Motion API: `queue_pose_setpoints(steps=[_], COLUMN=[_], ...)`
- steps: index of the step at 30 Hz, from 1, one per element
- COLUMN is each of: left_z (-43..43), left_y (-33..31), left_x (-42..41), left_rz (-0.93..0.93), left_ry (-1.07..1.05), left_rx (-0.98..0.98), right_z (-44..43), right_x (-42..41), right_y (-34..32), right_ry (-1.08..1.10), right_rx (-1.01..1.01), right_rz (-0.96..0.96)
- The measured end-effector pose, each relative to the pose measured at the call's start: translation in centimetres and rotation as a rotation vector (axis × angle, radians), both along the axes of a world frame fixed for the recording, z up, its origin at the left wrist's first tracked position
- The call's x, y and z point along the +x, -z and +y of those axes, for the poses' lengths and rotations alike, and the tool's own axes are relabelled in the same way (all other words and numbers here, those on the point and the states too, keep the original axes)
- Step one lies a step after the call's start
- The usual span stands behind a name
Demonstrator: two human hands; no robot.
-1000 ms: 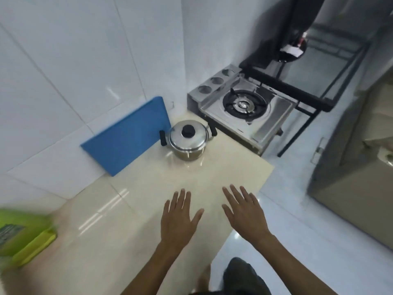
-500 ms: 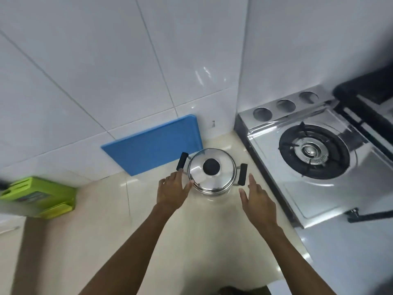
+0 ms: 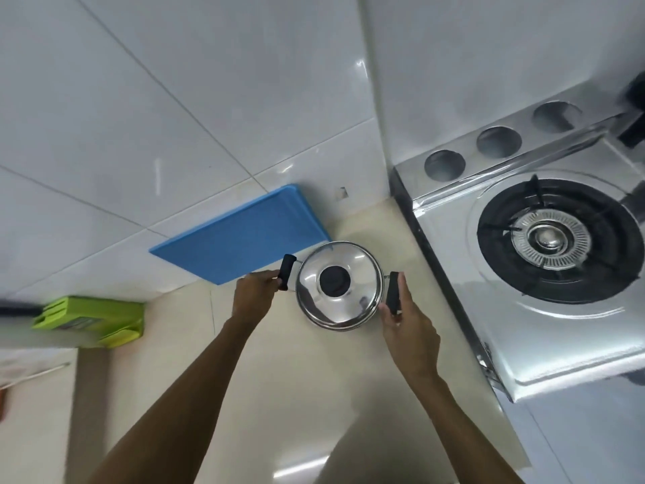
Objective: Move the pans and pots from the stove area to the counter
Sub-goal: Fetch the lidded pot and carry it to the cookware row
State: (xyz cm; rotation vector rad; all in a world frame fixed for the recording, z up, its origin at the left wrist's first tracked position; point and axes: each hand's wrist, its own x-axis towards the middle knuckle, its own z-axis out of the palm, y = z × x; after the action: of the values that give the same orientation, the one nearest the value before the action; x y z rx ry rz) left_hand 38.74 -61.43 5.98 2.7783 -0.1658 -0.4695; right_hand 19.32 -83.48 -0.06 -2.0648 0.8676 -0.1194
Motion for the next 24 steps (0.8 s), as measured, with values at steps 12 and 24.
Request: queue_pose_setpoints(steps=[12, 24], left_z=[2.2, 15.5], left_y=[0.8, 0.2], left_x=[-3.8, -20.4], left_rz=[0.254, 0.254], left_ry=[-0.297, -0.606], left_rx=[-0.466, -0.89], right_z=[-1.5, 6.4], right_x=[0.3, -6.2], right_y=[0.2, -4.3], right_ry=[0.126, -0.145], right_rx=[0.216, 0.133], right_rz=[-0.161, -0.145])
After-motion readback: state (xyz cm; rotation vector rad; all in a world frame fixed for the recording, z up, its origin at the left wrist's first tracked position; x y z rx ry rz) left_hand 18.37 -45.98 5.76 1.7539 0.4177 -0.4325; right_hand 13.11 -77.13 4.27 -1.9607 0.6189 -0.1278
